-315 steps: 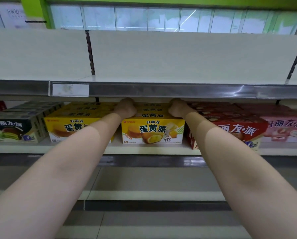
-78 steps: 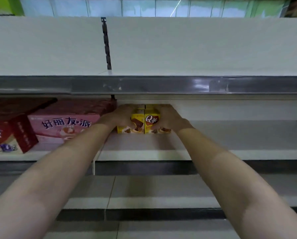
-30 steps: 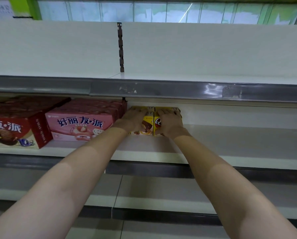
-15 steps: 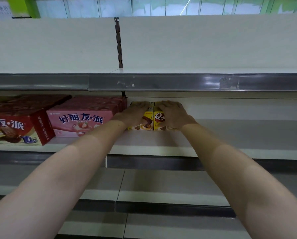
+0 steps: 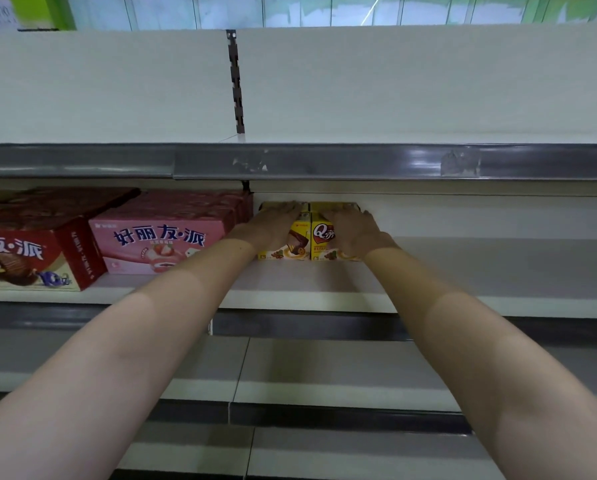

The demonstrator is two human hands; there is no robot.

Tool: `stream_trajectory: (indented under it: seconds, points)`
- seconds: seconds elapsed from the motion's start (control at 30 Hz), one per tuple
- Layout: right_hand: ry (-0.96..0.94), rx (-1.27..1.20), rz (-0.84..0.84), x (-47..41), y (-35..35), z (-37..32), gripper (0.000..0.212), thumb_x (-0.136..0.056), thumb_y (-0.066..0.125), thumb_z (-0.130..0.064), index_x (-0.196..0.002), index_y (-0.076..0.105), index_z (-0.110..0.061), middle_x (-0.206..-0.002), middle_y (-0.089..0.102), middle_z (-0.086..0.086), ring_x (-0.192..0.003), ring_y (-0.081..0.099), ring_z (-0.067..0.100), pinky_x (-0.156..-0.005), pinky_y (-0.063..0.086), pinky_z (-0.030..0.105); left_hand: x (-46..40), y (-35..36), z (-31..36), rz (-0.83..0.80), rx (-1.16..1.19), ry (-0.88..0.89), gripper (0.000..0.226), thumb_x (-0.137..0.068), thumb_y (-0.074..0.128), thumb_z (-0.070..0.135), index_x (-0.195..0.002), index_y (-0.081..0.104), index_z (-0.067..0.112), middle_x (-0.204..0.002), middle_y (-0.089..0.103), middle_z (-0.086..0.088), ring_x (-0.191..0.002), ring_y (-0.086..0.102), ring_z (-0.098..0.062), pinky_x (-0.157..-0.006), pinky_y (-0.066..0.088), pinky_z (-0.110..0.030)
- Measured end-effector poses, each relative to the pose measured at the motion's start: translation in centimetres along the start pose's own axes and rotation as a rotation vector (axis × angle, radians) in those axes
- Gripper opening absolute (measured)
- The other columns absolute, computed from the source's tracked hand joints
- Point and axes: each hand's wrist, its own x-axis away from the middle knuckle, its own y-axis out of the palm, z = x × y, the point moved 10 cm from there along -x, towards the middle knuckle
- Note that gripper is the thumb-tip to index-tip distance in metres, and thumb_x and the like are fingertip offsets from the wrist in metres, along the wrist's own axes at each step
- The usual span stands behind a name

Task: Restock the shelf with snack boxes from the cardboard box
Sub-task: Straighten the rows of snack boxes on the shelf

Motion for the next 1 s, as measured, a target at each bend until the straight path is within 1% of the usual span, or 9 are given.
stream_trajectory:
  seconds: [0.1, 0.17, 0.37, 0.57, 0.67, 0.73, 0.83, 0.93, 1.0]
  points:
    - [-0.014, 0.041, 0.005, 0.3, 0.3, -0.2, 0.076, -0.085, 0.072, -0.022, -0.15, 0.033, -0.025, -0.144, 0.05, 0.008, -0.133, 0.044, 0.033, -0.113, 0.03, 0.054, 0.0, -0.1, 0.0, 0.024, -0.003, 0.009, 0.089, -0.092, 0.066, 0.036, -0.157, 0.012, 0.009, -0.163, 0.015, -0.012, -0.15, 0.016, -0.028, -0.12, 0.011, -0.033]
    - [-0.028, 0.044, 0.01, 0.4, 0.3, -0.3, 0.081, -0.083, 0.074, -0.019, -0.151, 0.03, -0.022, -0.149, 0.045, 0.009, -0.137, 0.04, 0.034, -0.114, 0.029, 0.056, 0.0, 0.0, 0.1, 0.028, -0.005, 0.01, 0.089, -0.091, 0.067, 0.036, -0.156, 0.013, 0.009, -0.163, 0.016, -0.012, -0.149, 0.016, -0.027, -0.12, 0.011, -0.033]
    - [-0.042, 0.045, 0.013, 0.2, 0.3, -0.4, 0.086, -0.085, 0.074, -0.026, -0.154, 0.023, -0.022, -0.156, 0.034, 0.008, -0.143, 0.03, 0.035, -0.114, 0.028, 0.055, 0.3, 0.0, -0.1, 0.036, -0.014, -0.02, 0.088, -0.091, 0.067, 0.037, -0.157, 0.015, 0.011, -0.161, 0.022, -0.012, -0.147, 0.021, -0.03, -0.12, 0.017, -0.036]
    - [-0.021, 0.055, 0.022, 0.4, -0.1, -0.7, 0.079, -0.084, 0.073, -0.029, -0.15, 0.03, -0.023, -0.153, 0.038, 0.008, -0.141, 0.033, 0.034, -0.113, 0.021, 0.061, 1.4, -0.9, 0.5, 0.088, 0.028, -0.017, 0.082, -0.086, 0.073, 0.03, -0.152, 0.03, 0.01, -0.154, 0.038, -0.014, -0.14, 0.036, -0.031, -0.116, 0.03, -0.036]
    - [-0.013, 0.06, 0.08, 0.8, -0.6, -1.4, 0.073, -0.08, 0.073, -0.029, -0.145, 0.038, -0.023, -0.146, 0.045, 0.006, -0.135, 0.04, 0.031, -0.111, 0.024, 0.055, 2.2, -1.7, 0.9, 0.128, -0.023, -0.019, 0.077, -0.083, 0.072, 0.027, -0.15, 0.036, 0.014, -0.149, 0.045, -0.013, -0.135, 0.043, -0.032, -0.109, 0.037, -0.037]
    - [-0.014, 0.046, 0.158, 1.4, -1.2, -2.0, 0.07, -0.078, 0.071, -0.028, -0.142, 0.043, -0.023, -0.141, 0.048, 0.005, -0.132, 0.043, 0.029, -0.108, 0.026, 0.048, 2.9, -2.2, 0.9, 0.157, -0.066, -0.031, 0.071, -0.083, 0.068, 0.018, -0.148, 0.04, 0.017, -0.143, 0.048, -0.012, -0.129, 0.046, -0.033, -0.103, 0.039, -0.038]
    - [0.007, 0.005, 0.241, 3.0, -2.3, -2.7, 0.065, -0.078, 0.069, -0.027, -0.139, 0.047, -0.02, -0.137, 0.049, 0.008, -0.129, 0.043, 0.031, -0.108, 0.027, 0.043, 4.5, -3.1, 1.0, 0.19, -0.08, -0.051, 0.061, -0.087, 0.059, 0.012, -0.146, 0.044, 0.018, -0.133, 0.048, -0.015, -0.125, 0.043, -0.035, -0.097, 0.04, -0.041]
    - [0.041, -0.034, 0.294, 4.6, -3.5, -3.5, 0.06, -0.082, 0.066, -0.025, -0.139, 0.049, -0.016, -0.136, 0.049, 0.012, -0.128, 0.043, 0.035, -0.109, 0.029, 0.043, 5.9, -3.5, 0.6, 0.188, -0.087, -0.042, 0.059, -0.086, 0.061, 0.012, -0.144, 0.047, 0.02, -0.137, 0.047, -0.015, -0.126, 0.046, -0.036, -0.097, 0.045, -0.042]
    - [0.077, -0.066, 0.264, 5.4, -3.8, -4.3, 0.059, -0.084, 0.065, -0.022, -0.14, 0.049, -0.018, -0.135, 0.052, 0.013, -0.127, 0.045, 0.036, -0.109, 0.033, 0.042, 7.2, -3.6, 0.3, 0.187, -0.049, -0.055, 0.056, -0.087, 0.063, 0.014, -0.14, 0.052, 0.024, -0.138, 0.051, -0.012, -0.123, 0.052, -0.034, -0.095, 0.05, -0.04]
